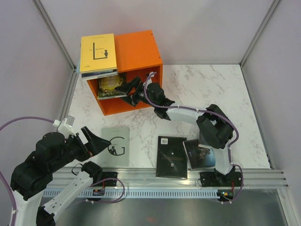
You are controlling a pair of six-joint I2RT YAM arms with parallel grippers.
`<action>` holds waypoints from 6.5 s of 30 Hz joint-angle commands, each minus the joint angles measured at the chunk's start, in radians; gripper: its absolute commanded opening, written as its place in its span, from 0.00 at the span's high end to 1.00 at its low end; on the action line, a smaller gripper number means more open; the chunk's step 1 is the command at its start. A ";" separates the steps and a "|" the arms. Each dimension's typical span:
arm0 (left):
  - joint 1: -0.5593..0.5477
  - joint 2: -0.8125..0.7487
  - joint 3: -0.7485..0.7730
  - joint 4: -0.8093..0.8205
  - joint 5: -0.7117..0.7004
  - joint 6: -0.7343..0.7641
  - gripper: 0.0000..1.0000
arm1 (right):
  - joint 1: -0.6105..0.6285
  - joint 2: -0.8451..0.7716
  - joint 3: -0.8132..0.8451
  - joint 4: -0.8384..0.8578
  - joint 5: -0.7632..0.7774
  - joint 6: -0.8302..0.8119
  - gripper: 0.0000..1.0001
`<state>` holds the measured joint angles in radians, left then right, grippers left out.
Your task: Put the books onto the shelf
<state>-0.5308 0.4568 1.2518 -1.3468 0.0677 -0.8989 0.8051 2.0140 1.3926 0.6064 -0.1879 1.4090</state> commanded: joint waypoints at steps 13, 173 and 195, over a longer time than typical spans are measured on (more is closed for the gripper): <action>-0.005 -0.046 -0.094 0.031 -0.005 0.002 0.05 | -0.003 -0.076 -0.121 -0.174 -0.131 -0.076 0.08; 0.124 0.091 -0.888 1.506 0.248 -0.647 0.98 | -0.050 -0.876 -0.876 -0.111 -0.470 0.011 0.53; 0.135 0.206 -0.568 1.071 0.307 -0.322 0.30 | -0.063 -0.916 -0.597 -0.312 -0.447 -0.099 1.00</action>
<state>-0.3962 0.6788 0.5846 -0.1665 0.3485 -1.3495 0.7425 1.0985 0.6899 0.2153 -0.6266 1.3560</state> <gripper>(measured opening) 0.678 0.259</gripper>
